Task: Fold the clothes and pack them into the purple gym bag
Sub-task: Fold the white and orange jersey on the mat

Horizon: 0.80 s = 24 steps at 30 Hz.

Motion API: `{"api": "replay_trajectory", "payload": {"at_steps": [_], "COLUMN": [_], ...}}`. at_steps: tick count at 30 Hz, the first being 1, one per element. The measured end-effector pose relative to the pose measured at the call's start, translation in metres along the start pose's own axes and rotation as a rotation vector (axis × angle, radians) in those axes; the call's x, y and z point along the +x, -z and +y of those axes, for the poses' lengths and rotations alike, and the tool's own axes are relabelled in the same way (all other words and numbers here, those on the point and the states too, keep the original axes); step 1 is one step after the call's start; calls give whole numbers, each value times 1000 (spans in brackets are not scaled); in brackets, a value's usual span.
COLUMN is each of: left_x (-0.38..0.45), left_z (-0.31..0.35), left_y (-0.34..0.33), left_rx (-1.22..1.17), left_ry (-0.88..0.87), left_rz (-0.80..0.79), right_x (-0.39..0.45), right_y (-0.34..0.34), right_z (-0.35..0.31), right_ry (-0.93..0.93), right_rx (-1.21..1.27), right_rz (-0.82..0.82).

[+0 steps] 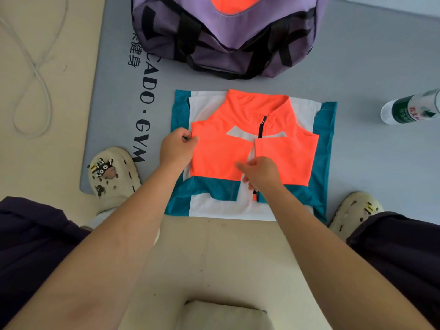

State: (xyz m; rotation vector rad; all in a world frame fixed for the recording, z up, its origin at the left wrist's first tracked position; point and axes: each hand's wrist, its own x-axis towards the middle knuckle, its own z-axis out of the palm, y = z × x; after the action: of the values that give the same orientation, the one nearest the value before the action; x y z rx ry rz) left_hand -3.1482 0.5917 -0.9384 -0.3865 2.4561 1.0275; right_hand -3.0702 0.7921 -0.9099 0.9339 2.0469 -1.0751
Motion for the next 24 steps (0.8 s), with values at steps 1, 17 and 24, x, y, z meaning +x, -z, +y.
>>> {"api": "replay_trajectory", "payload": {"at_steps": [1, 17, 24], "left_x": [0, -43, -61], "left_z": [-1, -35, -46], "left_y": [1, 30, 31], "left_rx": [0, 186, 390], "left_ry": [9, 137, 110], "left_rz": [-8, -403, -433], "right_x": [2, -5, -18], "right_y": [-4, -17, -11], "right_z": [-4, 21, 26], "right_ry": [27, 0, 58], "right_rx": [29, -182, -367], "right_rz": [85, -71, -179]}}
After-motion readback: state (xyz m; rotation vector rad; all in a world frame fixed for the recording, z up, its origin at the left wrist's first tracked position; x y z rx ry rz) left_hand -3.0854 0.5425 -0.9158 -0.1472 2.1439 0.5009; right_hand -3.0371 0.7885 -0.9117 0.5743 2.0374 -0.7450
